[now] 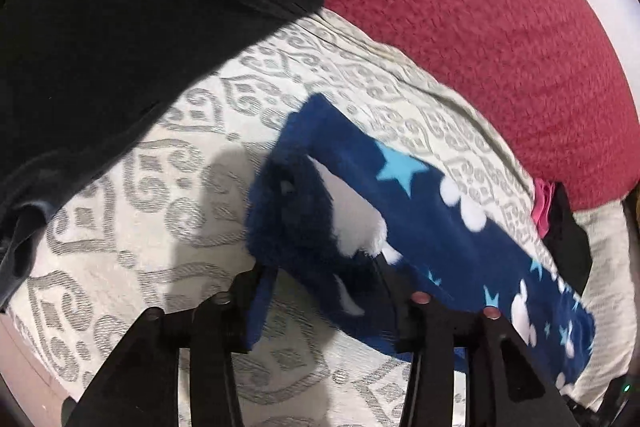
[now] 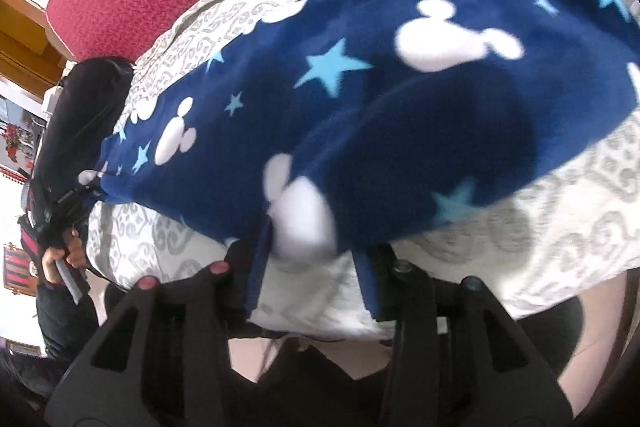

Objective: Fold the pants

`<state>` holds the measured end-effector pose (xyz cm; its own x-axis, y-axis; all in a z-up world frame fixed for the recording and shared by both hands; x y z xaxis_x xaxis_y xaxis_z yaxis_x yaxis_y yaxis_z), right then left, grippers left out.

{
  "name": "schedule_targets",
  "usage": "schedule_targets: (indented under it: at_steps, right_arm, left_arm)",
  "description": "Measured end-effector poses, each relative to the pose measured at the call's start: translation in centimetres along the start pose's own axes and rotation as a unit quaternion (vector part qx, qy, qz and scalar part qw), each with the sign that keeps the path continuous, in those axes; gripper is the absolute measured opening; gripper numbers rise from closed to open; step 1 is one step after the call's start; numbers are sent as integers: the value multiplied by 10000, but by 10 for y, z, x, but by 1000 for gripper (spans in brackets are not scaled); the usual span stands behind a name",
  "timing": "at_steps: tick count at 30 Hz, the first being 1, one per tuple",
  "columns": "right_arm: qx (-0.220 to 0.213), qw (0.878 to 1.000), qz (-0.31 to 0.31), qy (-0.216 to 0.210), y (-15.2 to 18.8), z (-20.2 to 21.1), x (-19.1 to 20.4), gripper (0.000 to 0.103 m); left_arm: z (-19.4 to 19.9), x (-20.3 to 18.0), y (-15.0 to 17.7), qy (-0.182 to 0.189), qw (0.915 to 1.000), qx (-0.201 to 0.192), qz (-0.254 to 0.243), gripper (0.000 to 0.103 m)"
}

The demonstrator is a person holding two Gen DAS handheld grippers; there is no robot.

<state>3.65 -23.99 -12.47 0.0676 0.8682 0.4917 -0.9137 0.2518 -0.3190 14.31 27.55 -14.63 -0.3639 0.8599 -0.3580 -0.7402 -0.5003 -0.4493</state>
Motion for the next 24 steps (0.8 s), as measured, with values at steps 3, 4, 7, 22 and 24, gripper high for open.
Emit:
schedule_targets:
  at_steps: [3, 4, 7, 22, 24]
  right_arm:
    - [-225, 9995, -146, 164, -3, 20, -24, 47]
    - [-396, 9984, -281, 295, -10, 26, -37, 53]
    - [-1052, 9879, -935, 657, -24, 59, -88, 63]
    - [-1872, 9466, -2376, 1119, -84, 80, -221, 11]
    - [-1967, 9426, -2287, 1435, -88, 89, -214, 11]
  left_arm:
    - [5, 6, -2, 101, 9998, -16, 159, 53]
    - [6, 6, -1, 108, 9998, -31, 181, 56]
    - [5, 7, 0, 171, 9994, -35, 283, 61]
    - [-14, 8, -6, 226, 9960, 93, 857, 23]
    - [-3, -1, -10, 169, 9976, -140, 655, 21]
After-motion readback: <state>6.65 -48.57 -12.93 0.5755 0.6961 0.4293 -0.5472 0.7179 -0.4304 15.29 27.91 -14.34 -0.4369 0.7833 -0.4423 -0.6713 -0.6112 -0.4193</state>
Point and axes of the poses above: each gripper's, at about its wrist camera, not at the fingertips, and z roughly against the way its jaws point, x to its left, y to its underside, the point moved 8 cm from there along -z, roughly the way its jaws point, and after that the axes turned 4 degrees about -y, right-handed, at the moved point
